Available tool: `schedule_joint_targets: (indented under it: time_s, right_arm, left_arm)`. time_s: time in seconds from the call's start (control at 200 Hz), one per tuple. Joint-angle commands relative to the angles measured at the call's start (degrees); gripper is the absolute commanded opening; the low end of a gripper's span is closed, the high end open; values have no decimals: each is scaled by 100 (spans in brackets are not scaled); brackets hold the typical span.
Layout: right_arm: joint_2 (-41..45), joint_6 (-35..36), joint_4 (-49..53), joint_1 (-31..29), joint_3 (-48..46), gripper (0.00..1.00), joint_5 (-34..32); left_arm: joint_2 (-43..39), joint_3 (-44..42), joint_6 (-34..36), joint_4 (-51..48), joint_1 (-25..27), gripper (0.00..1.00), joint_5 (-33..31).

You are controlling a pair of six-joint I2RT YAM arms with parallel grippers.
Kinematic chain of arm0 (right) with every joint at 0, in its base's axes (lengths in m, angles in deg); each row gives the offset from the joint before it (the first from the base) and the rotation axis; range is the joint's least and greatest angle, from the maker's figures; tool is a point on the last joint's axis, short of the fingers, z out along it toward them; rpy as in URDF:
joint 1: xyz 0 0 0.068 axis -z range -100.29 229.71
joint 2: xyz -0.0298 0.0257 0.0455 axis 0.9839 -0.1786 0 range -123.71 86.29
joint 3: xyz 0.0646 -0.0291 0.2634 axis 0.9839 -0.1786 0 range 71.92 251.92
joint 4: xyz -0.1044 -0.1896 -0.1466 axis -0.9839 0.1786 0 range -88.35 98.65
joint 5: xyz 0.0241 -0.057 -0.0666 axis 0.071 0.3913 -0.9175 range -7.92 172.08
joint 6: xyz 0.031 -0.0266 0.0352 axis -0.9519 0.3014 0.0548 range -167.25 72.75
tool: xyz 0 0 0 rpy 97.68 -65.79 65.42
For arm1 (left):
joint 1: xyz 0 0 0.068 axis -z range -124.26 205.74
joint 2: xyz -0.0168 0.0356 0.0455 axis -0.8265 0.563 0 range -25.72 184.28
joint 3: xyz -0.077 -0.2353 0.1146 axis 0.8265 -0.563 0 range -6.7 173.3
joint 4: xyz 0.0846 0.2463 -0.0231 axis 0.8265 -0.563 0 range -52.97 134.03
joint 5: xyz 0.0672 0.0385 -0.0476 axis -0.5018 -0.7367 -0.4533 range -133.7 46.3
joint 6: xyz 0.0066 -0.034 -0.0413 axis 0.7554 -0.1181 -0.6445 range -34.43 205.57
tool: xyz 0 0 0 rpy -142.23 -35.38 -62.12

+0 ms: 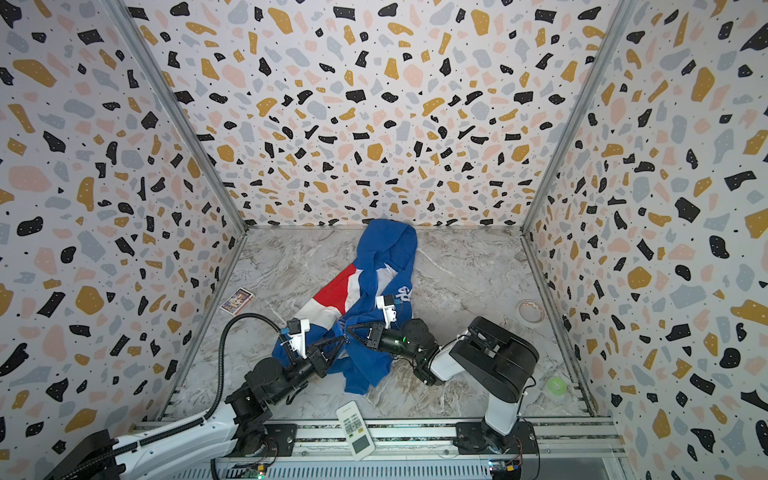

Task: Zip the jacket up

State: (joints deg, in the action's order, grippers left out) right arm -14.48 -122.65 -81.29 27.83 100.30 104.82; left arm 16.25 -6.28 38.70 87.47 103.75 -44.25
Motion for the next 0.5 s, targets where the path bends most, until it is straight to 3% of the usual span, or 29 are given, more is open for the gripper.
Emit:
schedule_joint_targets:
  time_s: [0.0,0.26,0.345,0.431,0.496]
  right_arm:
    - [155,-89,-249,-25,134,0,-147]
    - [195,-31,-41,-7,188,0,-86]
    - [236,34,94,61,160,24,31]
    - [361,148,253,122,86,38,103]
    - [509,279,497,157,62,43,114]
  left_arm:
    - [110,-588,211,-73,20,0,132]
    - [216,-606,74,-99,24,0,317]
    - [117,-630,-21,-95,22,0,328]
    - [-6,-628,-64,-178,20,0,345]
    - [-83,-623,-76,-274,24,0,354]
